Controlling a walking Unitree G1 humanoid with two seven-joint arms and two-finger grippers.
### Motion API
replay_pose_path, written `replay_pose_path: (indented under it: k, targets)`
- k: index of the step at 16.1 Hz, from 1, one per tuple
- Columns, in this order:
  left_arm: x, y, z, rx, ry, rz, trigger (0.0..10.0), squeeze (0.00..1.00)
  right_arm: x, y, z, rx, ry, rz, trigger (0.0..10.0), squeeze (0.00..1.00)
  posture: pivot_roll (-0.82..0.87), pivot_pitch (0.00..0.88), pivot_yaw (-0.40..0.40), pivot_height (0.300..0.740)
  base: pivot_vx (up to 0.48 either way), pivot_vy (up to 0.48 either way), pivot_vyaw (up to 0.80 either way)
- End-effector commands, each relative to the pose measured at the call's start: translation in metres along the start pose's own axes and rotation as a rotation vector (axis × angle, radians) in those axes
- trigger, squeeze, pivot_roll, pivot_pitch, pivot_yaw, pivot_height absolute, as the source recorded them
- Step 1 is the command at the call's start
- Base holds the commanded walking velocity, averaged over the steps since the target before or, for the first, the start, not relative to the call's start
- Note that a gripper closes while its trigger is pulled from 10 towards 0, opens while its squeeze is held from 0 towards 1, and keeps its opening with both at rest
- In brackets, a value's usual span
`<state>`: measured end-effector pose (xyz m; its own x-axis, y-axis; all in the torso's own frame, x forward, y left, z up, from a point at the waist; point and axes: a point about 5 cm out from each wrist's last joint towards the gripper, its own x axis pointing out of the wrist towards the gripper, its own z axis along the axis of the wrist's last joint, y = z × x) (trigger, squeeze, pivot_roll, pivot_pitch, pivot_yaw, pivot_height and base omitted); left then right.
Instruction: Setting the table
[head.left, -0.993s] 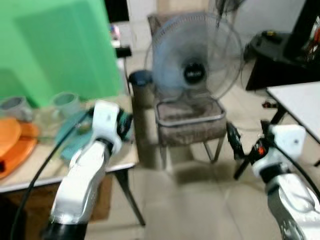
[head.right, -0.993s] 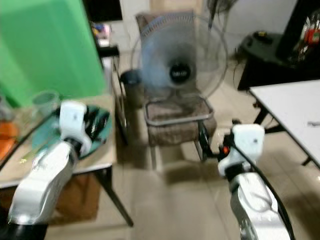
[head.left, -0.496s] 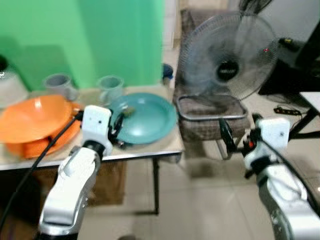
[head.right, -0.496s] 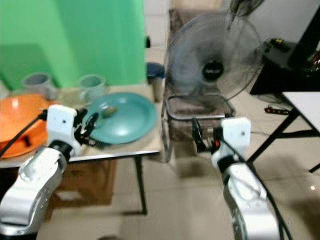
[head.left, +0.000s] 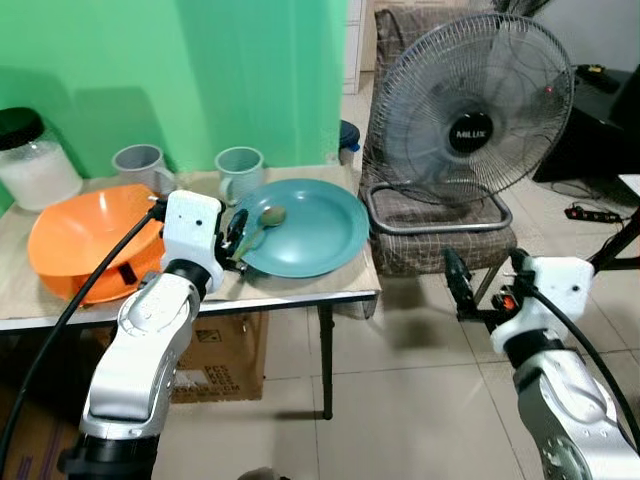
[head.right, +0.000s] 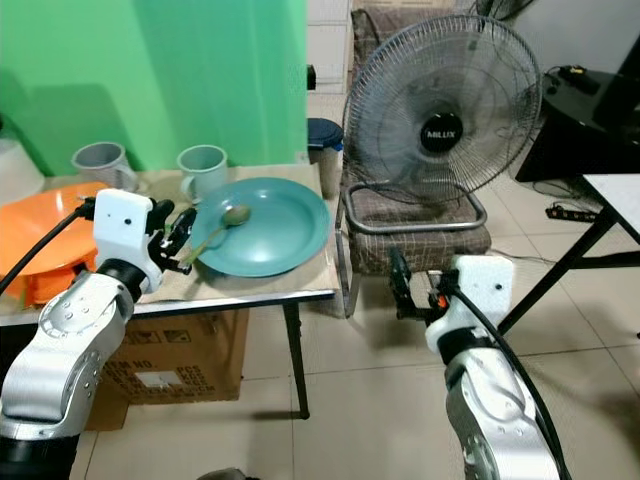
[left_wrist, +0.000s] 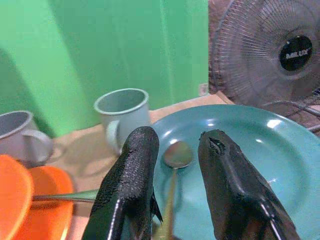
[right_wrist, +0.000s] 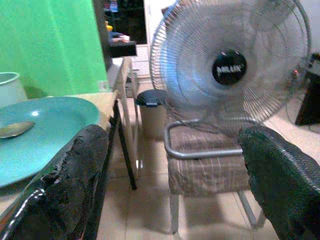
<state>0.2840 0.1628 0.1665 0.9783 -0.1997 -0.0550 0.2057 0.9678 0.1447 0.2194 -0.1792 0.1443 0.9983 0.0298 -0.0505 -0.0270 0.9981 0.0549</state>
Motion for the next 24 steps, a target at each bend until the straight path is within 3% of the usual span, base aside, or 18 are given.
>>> replay_pose_path:
  k: [1, 5, 11, 12, 17, 19, 22, 24]
  targets:
    - [0.004, 0.0, 0.002, -0.004, -0.006, -0.013, 10.0, 0.0, -0.002, -0.003, 0.004, 0.003, -0.009, -0.02, 10.0, 0.0, 0.01, 0.0, 0.072, 0.74, 0.0, 0.48, -0.59]
    - [0.013, -0.002, 0.006, 0.028, -0.019, -0.034, 10.0, 0.0, -0.007, -0.005, 0.006, 0.027, -0.017, -0.05, 10.0, 0.0, 0.0, 0.0, 0.083, 0.74, 0.0, 0.36, -0.8]
    - [0.013, 0.0, -0.001, -0.025, 0.015, -0.028, 10.0, 0.0, -0.01, -0.002, 0.004, 0.079, -0.014, -0.073, 10.0, 0.0, -0.01, 0.0, 0.079, 0.74, 0.0, -0.32, -0.24]
    - [0.011, 0.0, -0.005, -0.038, 0.038, -0.04, 10.0, 1.0, -0.009, 0.0, 0.003, 0.081, 0.0, -0.046, 10.0, 0.0, 0.0, 0.0, 0.073, 0.74, 0.0, 0.0, 0.0]
    - [0.021, 0.017, 0.001, -0.015, 0.069, -0.01, 10.0, 1.0, -0.004, -0.001, 0.005, 0.045, 0.041, 0.077, 10.0, 0.0, -0.02, 0.0, 0.095, 0.74, 0.0, 0.0, 0.0]
    - [0.039, 0.03, -0.001, 0.027, 0.172, -0.063, 10.0, 1.0, 0.002, 0.003, 0.008, 0.032, 0.042, 0.117, 10.0, 0.0, -0.03, 0.0, 0.098, 0.74, 0.0, 0.0, 0.0]
    - [0.066, 0.045, 0.002, 0.056, 0.232, -0.072, 10.0, 1.0, 0.005, 0.008, 0.013, 0.005, 0.042, 0.178, 10.0, 0.0, -0.05, 0.0, 0.115, 0.74, 0.0, 0.0, 0.0]
    - [0.082, 0.053, -0.003, 0.07, 0.386, -0.092, 10.0, 1.0, 0.004, 0.006, 0.016, -0.025, 0.068, 0.224, 10.0, 0.0, -0.06, 0.0, 0.108, 0.74, 0.0, 0.0, 0.0]
